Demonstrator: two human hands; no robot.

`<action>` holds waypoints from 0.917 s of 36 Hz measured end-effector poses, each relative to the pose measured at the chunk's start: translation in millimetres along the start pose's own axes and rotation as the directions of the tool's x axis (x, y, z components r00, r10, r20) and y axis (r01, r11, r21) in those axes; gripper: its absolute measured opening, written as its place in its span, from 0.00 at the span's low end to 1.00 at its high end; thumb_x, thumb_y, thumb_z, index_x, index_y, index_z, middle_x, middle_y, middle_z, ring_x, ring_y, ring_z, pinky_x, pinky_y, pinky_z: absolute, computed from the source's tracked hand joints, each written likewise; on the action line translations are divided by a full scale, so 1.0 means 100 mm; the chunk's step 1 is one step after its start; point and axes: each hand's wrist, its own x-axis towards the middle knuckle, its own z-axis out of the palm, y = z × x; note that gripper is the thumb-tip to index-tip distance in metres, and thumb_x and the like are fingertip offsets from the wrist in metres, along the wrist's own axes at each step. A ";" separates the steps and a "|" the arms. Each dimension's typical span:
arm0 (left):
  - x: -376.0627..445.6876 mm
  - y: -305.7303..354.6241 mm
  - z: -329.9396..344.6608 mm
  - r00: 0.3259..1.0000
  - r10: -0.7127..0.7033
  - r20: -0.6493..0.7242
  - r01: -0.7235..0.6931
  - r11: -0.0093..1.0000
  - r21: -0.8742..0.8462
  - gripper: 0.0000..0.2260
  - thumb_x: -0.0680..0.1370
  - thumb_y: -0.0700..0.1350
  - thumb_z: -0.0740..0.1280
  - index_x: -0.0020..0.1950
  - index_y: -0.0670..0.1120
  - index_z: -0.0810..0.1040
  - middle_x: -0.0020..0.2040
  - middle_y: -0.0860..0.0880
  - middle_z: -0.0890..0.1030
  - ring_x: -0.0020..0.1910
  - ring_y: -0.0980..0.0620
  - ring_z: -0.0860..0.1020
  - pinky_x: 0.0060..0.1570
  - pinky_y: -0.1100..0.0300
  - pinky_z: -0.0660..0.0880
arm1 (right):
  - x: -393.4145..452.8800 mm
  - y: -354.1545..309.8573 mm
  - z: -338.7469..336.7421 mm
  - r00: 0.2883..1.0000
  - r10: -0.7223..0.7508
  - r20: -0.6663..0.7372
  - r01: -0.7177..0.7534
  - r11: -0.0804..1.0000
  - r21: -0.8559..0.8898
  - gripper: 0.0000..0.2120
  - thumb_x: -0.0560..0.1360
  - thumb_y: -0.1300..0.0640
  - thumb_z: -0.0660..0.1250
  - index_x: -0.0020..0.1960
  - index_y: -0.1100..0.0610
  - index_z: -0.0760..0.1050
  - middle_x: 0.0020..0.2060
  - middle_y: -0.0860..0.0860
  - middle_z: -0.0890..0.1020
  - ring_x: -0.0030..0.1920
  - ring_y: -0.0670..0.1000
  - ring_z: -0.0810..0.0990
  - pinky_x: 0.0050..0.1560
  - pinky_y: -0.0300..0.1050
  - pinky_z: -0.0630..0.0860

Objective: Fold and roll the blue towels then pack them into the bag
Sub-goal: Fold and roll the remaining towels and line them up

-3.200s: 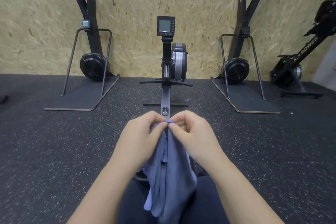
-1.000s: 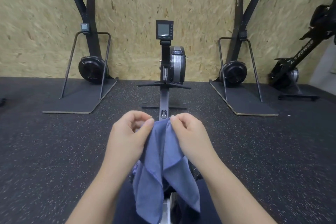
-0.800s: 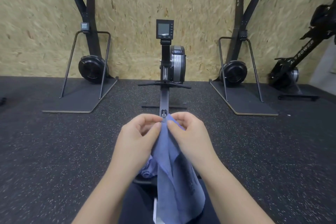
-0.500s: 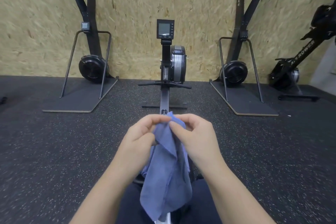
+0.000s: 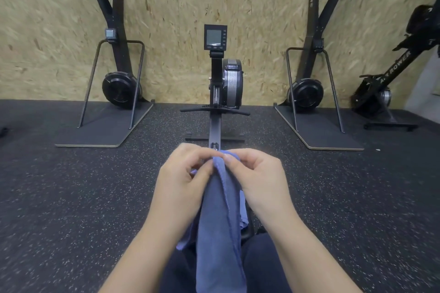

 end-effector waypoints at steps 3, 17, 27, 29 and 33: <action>0.01 -0.01 0.00 1.000 -0.017 -0.015 0.017 1.000 0.009 0.07 0.74 0.47 0.64 0.41 0.58 0.80 0.45 0.59 0.75 0.44 0.57 0.77 0.41 0.71 0.70 | 0.00 0.01 -0.01 0.999 0.032 -0.014 -0.032 0.999 0.013 0.02 0.73 0.60 0.72 0.43 0.55 0.83 0.37 0.47 0.85 0.37 0.42 0.82 0.38 0.33 0.75; -0.02 0.07 -0.02 0.994 0.021 0.106 -0.033 0.993 0.117 0.08 0.76 0.46 0.70 0.39 0.57 0.75 0.36 0.59 0.78 0.35 0.60 0.74 0.35 0.71 0.67 | -0.04 -0.04 -0.12 0.995 -0.024 0.094 0.022 0.999 0.028 0.08 0.78 0.62 0.65 0.48 0.56 0.82 0.42 0.48 0.86 0.42 0.41 0.82 0.43 0.33 0.76; 0.00 0.04 -0.06 0.986 0.103 0.130 -0.125 0.976 0.181 0.02 0.75 0.52 0.65 0.45 0.61 0.74 0.37 0.63 0.77 0.37 0.64 0.74 0.38 0.70 0.67 | -0.06 -0.08 -0.12 0.977 -0.031 0.211 0.049 0.995 -0.082 0.12 0.80 0.64 0.61 0.57 0.56 0.81 0.50 0.46 0.85 0.54 0.45 0.82 0.61 0.52 0.75; 0.00 0.03 -0.06 0.985 0.112 0.129 -0.136 0.971 0.195 0.03 0.74 0.52 0.65 0.46 0.61 0.74 0.38 0.64 0.77 0.37 0.65 0.74 0.38 0.70 0.67 | -0.06 -0.09 -0.13 0.974 -0.031 0.222 0.052 0.995 -0.089 0.13 0.80 0.65 0.61 0.57 0.56 0.81 0.50 0.46 0.85 0.55 0.44 0.81 0.62 0.51 0.75; 0.00 0.02 -0.05 0.986 0.118 0.119 -0.139 0.971 0.196 0.03 0.74 0.52 0.65 0.46 0.60 0.73 0.39 0.63 0.77 0.37 0.64 0.74 0.39 0.67 0.69 | -0.08 -0.11 -0.15 0.965 -0.042 0.260 0.071 0.992 -0.102 0.14 0.80 0.65 0.60 0.58 0.55 0.81 0.50 0.45 0.85 0.54 0.42 0.81 0.61 0.47 0.75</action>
